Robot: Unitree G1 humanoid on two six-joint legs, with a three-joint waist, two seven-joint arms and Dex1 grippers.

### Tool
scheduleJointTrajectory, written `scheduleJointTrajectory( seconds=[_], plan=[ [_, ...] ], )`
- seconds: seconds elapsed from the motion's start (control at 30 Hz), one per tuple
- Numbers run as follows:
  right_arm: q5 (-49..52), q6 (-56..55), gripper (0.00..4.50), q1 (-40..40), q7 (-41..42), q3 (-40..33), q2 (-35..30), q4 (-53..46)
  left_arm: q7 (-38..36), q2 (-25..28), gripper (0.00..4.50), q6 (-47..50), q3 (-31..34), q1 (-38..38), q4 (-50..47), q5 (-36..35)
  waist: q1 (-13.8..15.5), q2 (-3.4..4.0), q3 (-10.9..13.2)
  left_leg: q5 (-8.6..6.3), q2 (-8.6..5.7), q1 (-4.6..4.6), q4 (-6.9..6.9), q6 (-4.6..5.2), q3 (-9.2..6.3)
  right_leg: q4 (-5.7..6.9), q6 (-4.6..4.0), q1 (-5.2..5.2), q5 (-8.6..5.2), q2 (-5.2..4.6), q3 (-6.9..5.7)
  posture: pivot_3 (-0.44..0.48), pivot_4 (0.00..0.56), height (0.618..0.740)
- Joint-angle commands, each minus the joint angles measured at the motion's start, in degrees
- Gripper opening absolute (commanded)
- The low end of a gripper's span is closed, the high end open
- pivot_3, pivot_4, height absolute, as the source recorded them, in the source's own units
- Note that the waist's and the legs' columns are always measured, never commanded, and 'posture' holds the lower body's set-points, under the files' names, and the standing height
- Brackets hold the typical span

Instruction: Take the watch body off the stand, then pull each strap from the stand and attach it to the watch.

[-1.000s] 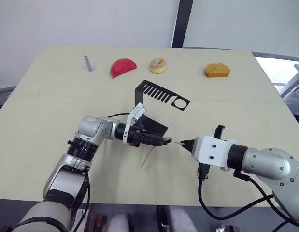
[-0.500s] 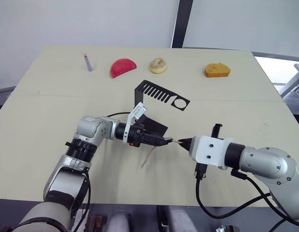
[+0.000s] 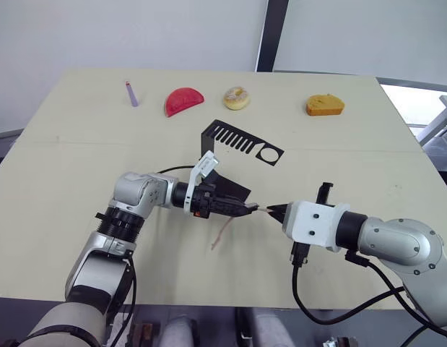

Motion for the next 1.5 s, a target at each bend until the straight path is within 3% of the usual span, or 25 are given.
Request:
scheduleJointTrajectory(
  seconds=[0.03, 0.67, 1.5],
  plan=[
    [-0.26, 0.11, 0.0, -1.05, -0.37, -0.14, 0.3, -1.11, 0.07, -0.88, 1.6, 0.03, 0.88, 0.09, -2.28, -1.46, 0.03, 0.0, 0.0, 0.0, 0.0, 0.0, 0.0, 0.0, 0.0, 0.0, 0.0, 0.0, 0.0, 0.0, 0.0, 0.0, 0.15, 0.737],
    [1.86, 1.74, 0.0, -0.15, 1.0, -3.66, -1.41, -2.61, 0.41, -0.26, 1.6, -0.13, 1.11, 0.51, -2.01, -1.12, 0.05, 0.0, 0.0, 0.0, 0.0, 0.0, 0.0, 0.0, 0.0, 0.01, 0.0, 0.0, 0.0, -0.01, 0.0, 0.0, 0.15, 0.737],
    [1.53, 0.36, 0.0, 0.26, 0.2, -1.93, -1.17, -1.99, 1.0, -1.02, 1.6, 0.45, 1.85, 0.24, -2.61, -1.76, 0.01, 0.0, 0.0, 0.0, 0.0, 0.0, 0.01, 0.0, 0.0, 0.01, 0.0, 0.0, 0.0, 0.0, 0.0, 0.0, 0.15, 0.737]
  ],
)
